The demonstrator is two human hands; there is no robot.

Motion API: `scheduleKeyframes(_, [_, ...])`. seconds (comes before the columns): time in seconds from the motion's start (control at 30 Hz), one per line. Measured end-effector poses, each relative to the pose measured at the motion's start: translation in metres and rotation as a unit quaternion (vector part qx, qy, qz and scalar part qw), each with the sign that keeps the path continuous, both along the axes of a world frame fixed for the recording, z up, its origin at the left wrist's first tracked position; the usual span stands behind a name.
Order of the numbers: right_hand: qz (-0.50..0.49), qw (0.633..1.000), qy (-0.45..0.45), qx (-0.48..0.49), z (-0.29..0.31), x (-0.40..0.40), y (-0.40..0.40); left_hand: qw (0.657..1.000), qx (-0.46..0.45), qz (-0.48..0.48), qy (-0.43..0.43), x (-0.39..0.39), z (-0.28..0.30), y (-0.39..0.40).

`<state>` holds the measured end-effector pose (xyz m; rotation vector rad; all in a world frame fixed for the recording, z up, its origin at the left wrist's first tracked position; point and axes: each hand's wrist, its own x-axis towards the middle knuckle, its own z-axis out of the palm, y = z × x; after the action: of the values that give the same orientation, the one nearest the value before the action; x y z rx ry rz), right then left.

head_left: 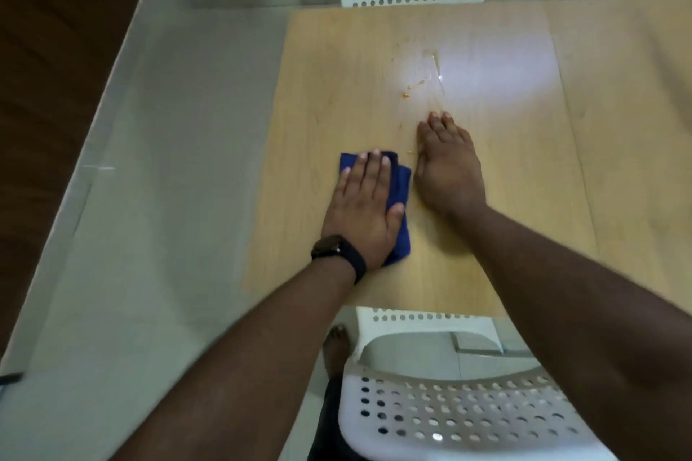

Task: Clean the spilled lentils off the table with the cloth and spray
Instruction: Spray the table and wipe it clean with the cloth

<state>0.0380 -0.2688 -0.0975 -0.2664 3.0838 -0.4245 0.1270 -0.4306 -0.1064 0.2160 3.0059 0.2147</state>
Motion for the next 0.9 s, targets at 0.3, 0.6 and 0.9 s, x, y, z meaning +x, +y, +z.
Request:
scheduleKeyframes(0.3, [-0.003,1.0,-0.008,-0.022,0.005,0.003,-0.001,1.0,0.0,-0.016,-0.012,0.061,0.0,-0.064])
scheduleKeyframes(0.6, [0.002,1.0,0.001,-0.011,-0.002,0.003,-0.001,0.999,-0.013,0.047,0.008,-0.019,-0.003,-0.002])
scheduleKeyframes(0.9, [-0.003,0.998,-0.01,-0.064,0.006,0.0,0.006,1.0,-0.006,-0.019,0.004,-0.052,-0.002,-0.033])
